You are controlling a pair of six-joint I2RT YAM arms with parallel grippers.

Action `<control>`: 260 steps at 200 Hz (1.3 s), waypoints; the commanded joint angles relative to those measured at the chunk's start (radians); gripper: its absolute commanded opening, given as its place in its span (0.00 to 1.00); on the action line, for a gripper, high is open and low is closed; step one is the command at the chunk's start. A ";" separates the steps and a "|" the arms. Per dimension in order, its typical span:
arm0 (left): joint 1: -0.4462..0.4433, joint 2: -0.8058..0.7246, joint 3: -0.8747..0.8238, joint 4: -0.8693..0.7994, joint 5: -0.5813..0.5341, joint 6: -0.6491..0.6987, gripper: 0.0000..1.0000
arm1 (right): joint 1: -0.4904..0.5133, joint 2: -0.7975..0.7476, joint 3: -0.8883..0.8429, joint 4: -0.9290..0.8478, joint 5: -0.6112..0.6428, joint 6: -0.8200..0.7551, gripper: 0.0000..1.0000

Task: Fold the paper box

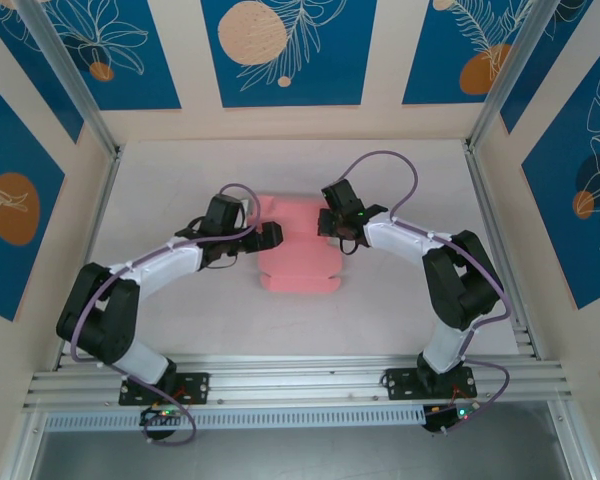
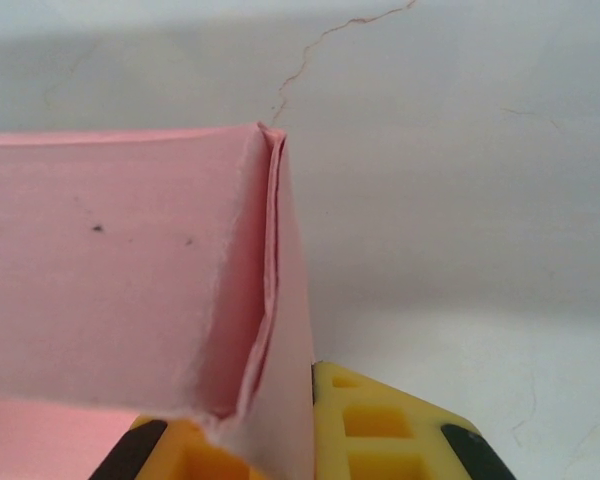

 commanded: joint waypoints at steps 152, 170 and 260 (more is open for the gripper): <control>-0.036 0.040 0.017 0.235 0.078 -0.023 0.97 | 0.023 -0.003 0.021 0.004 0.018 0.016 0.00; -0.053 0.052 0.024 0.268 0.094 -0.031 0.95 | 0.027 0.002 0.025 0.003 0.013 0.025 0.00; -0.086 0.057 0.022 0.264 0.086 -0.016 0.93 | 0.029 0.013 0.023 -0.002 0.002 0.050 0.00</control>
